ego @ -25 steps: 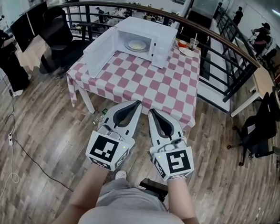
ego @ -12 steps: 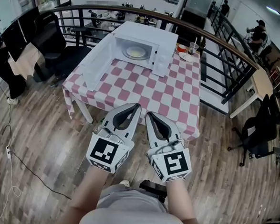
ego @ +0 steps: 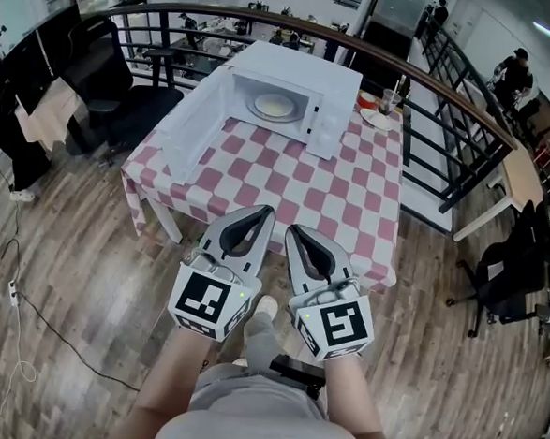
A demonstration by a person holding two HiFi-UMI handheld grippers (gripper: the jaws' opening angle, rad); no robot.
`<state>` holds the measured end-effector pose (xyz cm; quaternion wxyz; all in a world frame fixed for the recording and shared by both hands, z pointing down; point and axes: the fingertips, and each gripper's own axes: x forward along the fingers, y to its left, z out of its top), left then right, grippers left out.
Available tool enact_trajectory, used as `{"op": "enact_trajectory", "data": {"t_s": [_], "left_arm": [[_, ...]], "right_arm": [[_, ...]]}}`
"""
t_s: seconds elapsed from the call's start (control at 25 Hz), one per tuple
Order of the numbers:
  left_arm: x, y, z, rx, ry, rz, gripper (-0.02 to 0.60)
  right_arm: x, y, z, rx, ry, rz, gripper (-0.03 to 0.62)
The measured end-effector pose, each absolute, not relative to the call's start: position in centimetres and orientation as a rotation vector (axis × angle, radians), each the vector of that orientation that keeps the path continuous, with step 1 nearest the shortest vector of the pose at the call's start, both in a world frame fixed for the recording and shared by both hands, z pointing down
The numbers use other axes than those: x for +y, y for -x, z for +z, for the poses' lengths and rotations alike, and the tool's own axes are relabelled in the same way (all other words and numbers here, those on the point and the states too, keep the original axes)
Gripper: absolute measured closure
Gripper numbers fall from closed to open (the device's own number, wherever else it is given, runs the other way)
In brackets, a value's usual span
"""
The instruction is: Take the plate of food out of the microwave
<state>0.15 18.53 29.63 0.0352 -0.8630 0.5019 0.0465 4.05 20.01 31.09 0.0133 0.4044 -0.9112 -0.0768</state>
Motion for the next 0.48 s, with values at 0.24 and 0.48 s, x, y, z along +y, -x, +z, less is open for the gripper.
{"op": "enact_trajectory", "data": {"t_s": [0.24,0.48], "left_arm": [[15.0,0.6,29.9,1.567,2.641,0.143,0.580],[10.3,1.2,30.1,1.580,2.639,0.144,0.580]], "right_arm": [[16.5,-3.5,31.4,-2.846,-1.240,-0.235,0.567],[11.8,-2.8,31.4,-2.849,-1.230,-0.239,0.567]]}}
